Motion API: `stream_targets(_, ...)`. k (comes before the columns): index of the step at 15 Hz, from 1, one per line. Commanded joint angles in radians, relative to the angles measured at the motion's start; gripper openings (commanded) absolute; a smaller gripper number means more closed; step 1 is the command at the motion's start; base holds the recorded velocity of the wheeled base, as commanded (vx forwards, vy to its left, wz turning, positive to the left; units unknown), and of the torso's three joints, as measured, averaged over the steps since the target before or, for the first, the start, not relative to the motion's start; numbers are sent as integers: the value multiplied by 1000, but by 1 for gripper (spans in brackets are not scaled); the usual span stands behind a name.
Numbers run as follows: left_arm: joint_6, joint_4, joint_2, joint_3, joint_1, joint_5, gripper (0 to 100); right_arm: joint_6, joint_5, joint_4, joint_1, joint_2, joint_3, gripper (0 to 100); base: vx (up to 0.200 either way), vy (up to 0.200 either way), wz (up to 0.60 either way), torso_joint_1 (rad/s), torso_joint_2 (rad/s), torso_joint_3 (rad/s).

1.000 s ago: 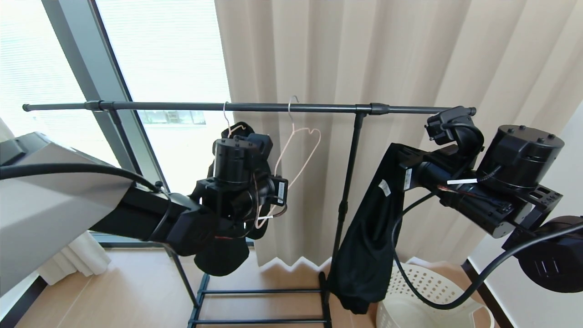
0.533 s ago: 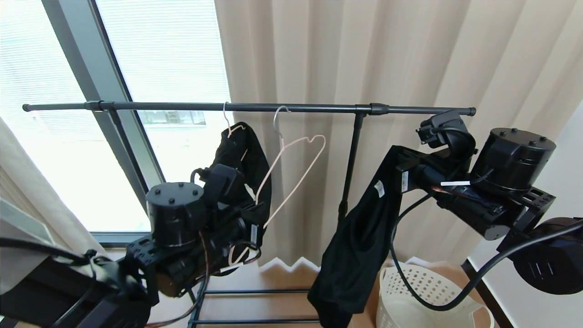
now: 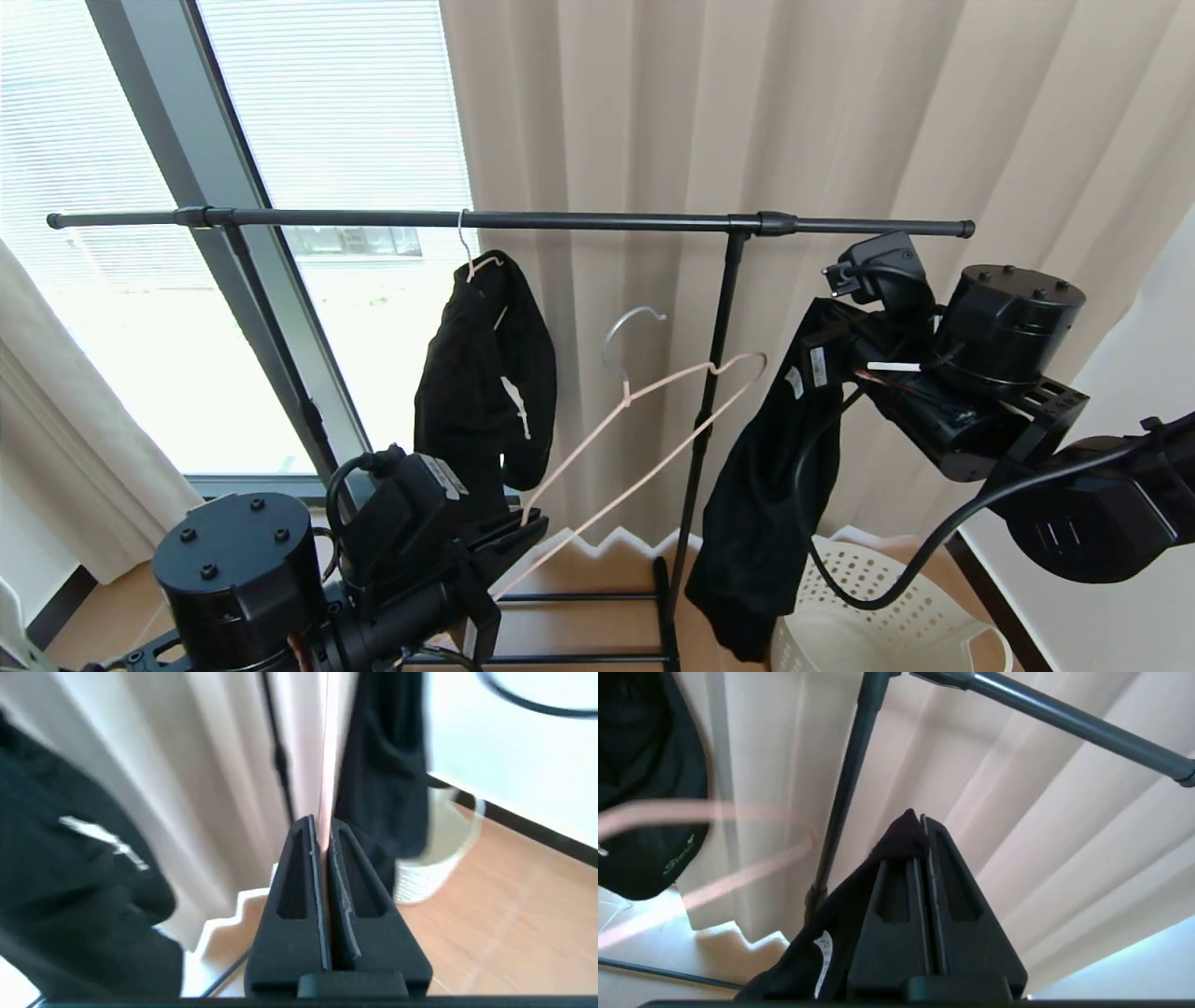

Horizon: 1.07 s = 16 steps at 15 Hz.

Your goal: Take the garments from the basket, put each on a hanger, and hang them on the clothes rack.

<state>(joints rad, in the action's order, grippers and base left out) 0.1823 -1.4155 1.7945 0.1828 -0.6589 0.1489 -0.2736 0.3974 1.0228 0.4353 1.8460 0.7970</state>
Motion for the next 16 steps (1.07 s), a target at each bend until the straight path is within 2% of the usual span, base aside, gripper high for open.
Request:
stream_targets(1, -7, -2, 13, -22, -1, 14, 0, -2, 20, -1, -9, 32, 25, 0, 0, 0, 0, 0, 0, 0)
stream_targets(3, -34, -2, 14, -25, -2, 49, 0, -24, 57, 2, -30, 64, 51, 0, 0, 0, 0, 0, 0, 0)
stream_targets(6, -75, -3, 11, -32, -19, 60, 0, -41, 60, 71, -40, 102, 62, 0, 0, 0, 0, 0, 0, 0)
stream_targets(10, -126, -45, 26, -32, -31, 61, 0, -45, 60, 91, -30, 111, 53, 0, 0, 0, 0, 0, 0, 0)
stream_targets(16, -126, -83, 48, -22, -30, 54, 0, -47, 60, 125, 20, 105, 13, 0, 0, 0, 0, 0, 0, 0)
